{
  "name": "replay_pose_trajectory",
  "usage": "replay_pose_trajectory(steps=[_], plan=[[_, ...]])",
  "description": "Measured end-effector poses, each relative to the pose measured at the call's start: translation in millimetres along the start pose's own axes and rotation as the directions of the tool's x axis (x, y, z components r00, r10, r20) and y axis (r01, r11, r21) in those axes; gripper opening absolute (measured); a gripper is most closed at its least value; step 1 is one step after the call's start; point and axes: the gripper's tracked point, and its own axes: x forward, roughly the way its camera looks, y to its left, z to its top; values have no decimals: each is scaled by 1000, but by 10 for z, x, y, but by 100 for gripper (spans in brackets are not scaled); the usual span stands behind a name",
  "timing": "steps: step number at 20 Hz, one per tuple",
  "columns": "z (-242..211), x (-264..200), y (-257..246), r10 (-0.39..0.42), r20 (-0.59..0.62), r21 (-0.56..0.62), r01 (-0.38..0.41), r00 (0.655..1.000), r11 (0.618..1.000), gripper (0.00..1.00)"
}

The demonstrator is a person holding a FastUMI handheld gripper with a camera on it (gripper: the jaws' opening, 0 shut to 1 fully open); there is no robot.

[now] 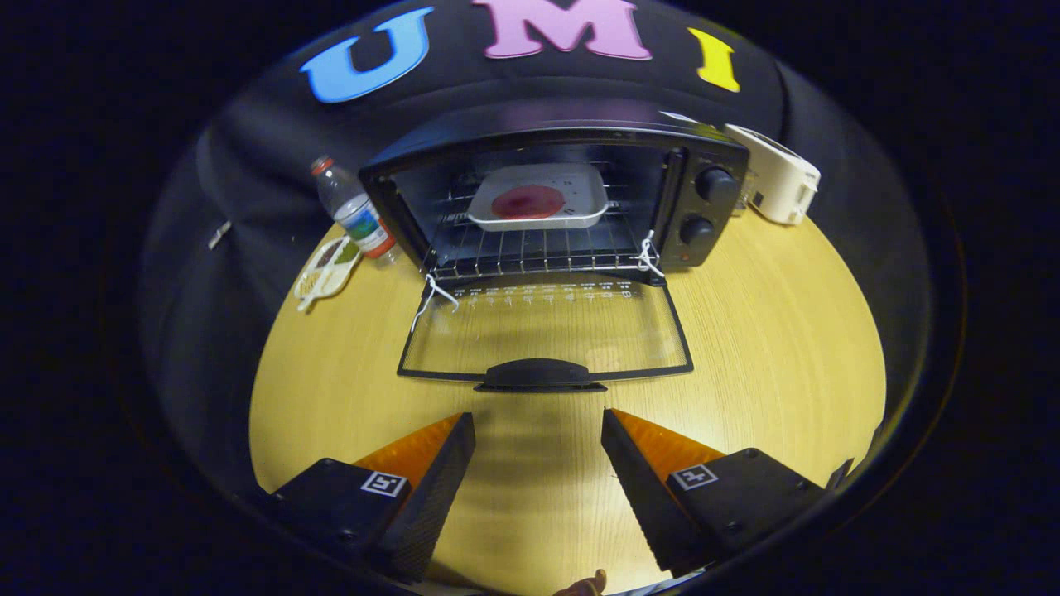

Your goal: Open the toaster oven, put the food inside, and close the toaster oven door.

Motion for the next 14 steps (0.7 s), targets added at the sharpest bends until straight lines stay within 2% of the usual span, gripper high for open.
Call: replay_pose_trajectory(steps=[2, 7, 14], plan=[[-117, 121, 66, -10, -40, -24, 9, 999, 1000, 100], [-305, 474, -29, -54, -131, 51, 61, 990, 997, 100], [-261, 723, -119, -101, -116, 40, 107, 988, 993, 100]])
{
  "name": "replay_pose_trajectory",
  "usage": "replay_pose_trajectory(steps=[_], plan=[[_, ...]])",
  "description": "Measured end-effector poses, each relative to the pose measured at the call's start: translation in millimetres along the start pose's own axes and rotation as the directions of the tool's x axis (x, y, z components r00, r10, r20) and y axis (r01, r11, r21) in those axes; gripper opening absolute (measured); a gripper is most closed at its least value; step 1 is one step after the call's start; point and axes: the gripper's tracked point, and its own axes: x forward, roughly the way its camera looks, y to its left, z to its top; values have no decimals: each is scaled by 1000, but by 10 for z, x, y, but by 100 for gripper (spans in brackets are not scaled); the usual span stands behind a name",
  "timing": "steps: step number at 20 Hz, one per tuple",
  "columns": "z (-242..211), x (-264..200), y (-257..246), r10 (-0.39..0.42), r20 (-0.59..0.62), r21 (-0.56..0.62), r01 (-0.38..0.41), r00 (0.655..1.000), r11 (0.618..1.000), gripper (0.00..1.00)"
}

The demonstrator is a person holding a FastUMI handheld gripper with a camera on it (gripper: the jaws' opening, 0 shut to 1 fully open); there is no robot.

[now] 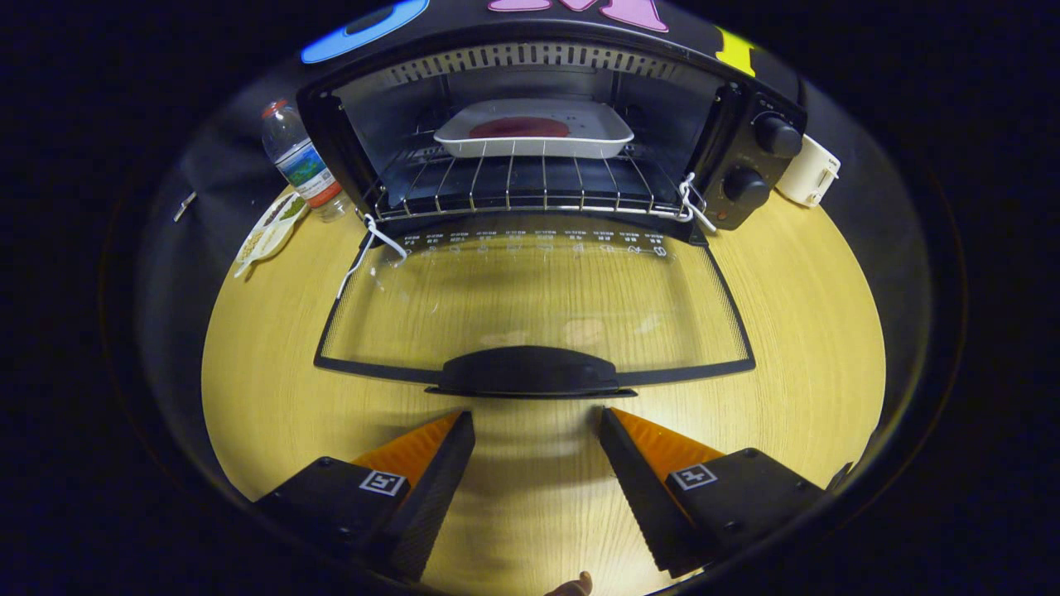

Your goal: Open the toaster oven, put the food inside, and close the toaster oven door.

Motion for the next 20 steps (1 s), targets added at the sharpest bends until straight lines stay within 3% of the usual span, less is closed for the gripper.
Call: replay_pose_trajectory(steps=[6, 16, 20], plan=[[66, 26, -16, -29, 2, 29, 29, 1000, 999, 99], [197, -337, 1, -2, 37, 30, 1, 999, 1000, 99], [454, -563, 61, 10, 142, 25, -13, 990, 1000, 99]])
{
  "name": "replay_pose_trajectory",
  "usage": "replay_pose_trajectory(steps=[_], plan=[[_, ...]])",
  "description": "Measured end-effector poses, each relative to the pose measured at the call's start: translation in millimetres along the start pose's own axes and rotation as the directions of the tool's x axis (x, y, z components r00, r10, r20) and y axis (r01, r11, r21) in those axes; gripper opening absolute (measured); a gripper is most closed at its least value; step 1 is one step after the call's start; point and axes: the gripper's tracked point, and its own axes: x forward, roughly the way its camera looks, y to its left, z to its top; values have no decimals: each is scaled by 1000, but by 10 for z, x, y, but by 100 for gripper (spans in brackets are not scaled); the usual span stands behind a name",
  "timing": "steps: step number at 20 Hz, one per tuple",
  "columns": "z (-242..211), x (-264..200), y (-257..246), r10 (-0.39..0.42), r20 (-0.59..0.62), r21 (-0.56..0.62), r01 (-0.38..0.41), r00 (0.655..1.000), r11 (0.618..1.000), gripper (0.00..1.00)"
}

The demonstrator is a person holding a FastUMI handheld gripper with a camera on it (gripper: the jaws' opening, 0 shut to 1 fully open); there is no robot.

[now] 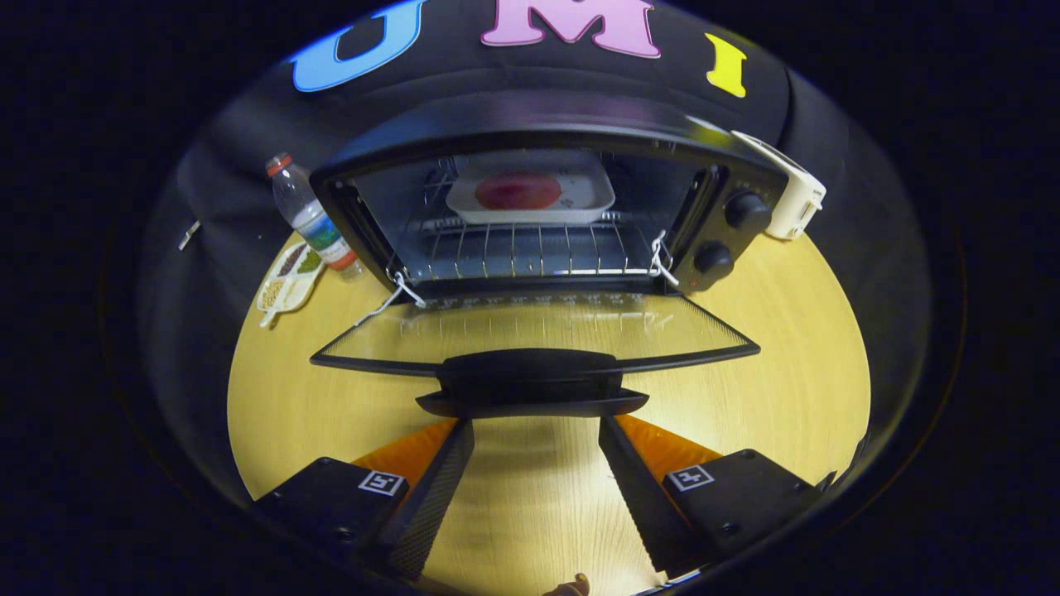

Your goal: Open the toaster oven, put the food inside, and close the toaster oven door.

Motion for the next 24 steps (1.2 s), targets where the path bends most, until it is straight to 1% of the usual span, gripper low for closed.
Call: replay_pose_trajectory(steps=[2, 5, 7, 9, 13, 16, 20, 24], plan=[[202, -137, 4, 3, 77, 5, -3, 997, 1000, 99], [353, -381, -6, 5, 137, 12, -7, 991, 1000, 99], [344, -586, -44, 7, 150, 12, -9, 989, 1000, 99], [347, -544, -105, -3, 151, -2, 3, 988, 1000, 99], [286, -698, -260, -2, 161, 9, 1, 987, 1000, 99], [350, -843, -417, 3, 191, 20, -7, 981, 1000, 99], [578, -1173, -923, -19, 269, 63, 2, 963, 998, 99], [738, -1620, -1705, -76, 333, 55, 61, 940, 997, 99]])
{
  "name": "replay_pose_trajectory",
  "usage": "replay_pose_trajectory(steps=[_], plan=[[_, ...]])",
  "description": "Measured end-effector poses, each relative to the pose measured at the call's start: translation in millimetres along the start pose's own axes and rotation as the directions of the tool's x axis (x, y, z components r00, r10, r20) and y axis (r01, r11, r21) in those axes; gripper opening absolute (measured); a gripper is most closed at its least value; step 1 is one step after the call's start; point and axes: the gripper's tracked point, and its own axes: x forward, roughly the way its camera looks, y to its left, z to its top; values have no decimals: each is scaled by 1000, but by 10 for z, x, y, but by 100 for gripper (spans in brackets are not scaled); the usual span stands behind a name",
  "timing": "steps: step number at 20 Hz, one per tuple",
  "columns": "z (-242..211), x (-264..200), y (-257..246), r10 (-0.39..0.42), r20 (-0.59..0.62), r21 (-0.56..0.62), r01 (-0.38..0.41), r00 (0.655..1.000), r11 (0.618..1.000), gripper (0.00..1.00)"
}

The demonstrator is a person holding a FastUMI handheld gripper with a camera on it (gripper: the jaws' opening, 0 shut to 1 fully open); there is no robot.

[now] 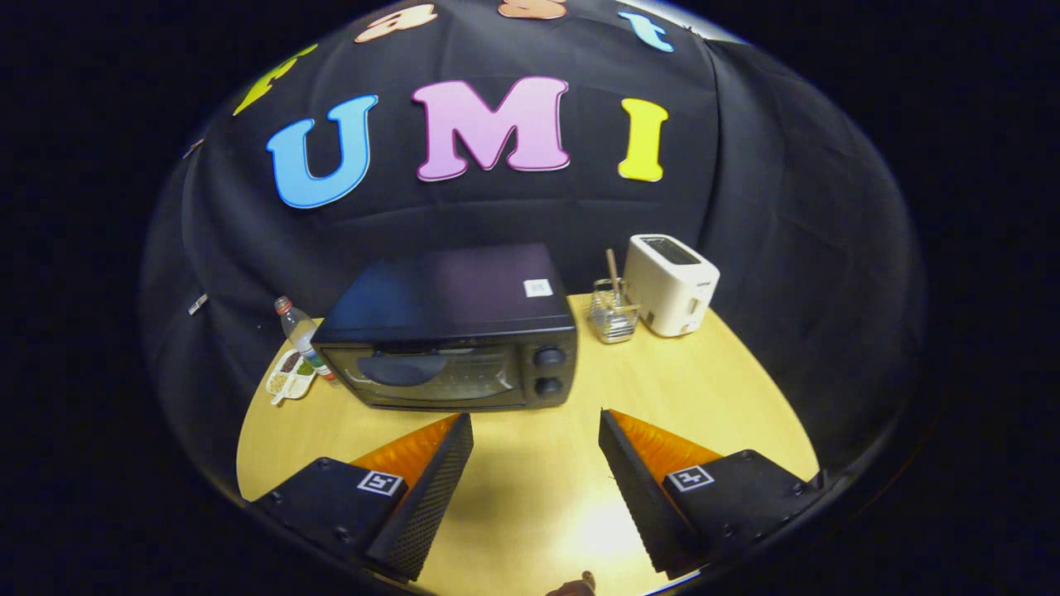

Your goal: Open the toaster oven, put the food inside, and close the toaster oven door.

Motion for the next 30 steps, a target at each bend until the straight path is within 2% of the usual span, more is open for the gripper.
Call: replay_pose_trajectory(steps=[4, 7, 8, 10, 12, 15, 20, 24, 27, 30], plan=[[588, -475, -856, -60, 118, -18, 62, 991, 998, 99], [1208, -911, -1268, -78, 281, -16, 86, 957, 996, 99], [1392, -1044, -1335, -69, 324, 3, 72, 944, 997, 99], [1698, -1288, -1361, -22, 404, 37, 8, 915, 999, 99], [1951, -1533, -1442, 4, 474, 37, -24, 881, 999, 99], [2272, -1847, -1378, 59, 568, -12, -64, 821, 998, 99], [2578, -2258, -1111, 139, 645, -70, -123, 751, 990, 98], [2590, -2330, -1048, 143, 652, -62, -136, 744, 989, 98], [2543, -2309, -976, 160, 635, -56, -162, 756, 985, 98], [2605, -2298, -990, 148, 632, -52, -149, 761, 987, 98]])
